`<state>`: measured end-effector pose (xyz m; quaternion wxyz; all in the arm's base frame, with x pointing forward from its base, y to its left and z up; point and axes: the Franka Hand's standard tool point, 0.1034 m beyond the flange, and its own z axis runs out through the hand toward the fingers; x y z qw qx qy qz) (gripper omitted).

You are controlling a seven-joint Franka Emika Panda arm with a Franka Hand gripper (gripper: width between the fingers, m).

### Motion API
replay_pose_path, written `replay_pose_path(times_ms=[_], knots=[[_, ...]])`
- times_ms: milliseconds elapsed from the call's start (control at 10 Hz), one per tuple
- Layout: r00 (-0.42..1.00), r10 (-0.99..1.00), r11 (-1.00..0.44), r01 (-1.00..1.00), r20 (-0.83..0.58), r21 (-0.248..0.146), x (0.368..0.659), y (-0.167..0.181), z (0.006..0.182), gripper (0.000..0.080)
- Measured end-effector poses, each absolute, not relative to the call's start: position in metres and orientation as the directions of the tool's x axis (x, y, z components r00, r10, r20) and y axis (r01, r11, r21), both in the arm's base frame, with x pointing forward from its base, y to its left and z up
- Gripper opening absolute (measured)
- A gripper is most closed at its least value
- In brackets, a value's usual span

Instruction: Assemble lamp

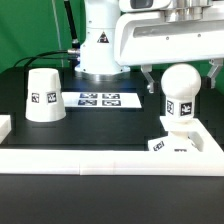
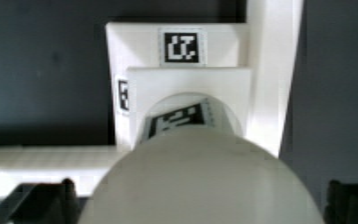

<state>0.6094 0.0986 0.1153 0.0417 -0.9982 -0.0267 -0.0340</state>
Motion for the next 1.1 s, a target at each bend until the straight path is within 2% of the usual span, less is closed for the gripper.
replay_pose_path(times_ms=[500,800,1100], knots=[[0.896,0.437,-0.896,0.441,0.083,-0.045,0.6190,0.0947,0.1125,0.0699],[0.778,0.624,-0.780,0.626,0.075,-0.009,0.6198,0.0958,0.1120,0.0699],[0.633,0.771,-0.635,0.772,0.067,0.009,0.6171,0.0920,0.1091,0.0699]])
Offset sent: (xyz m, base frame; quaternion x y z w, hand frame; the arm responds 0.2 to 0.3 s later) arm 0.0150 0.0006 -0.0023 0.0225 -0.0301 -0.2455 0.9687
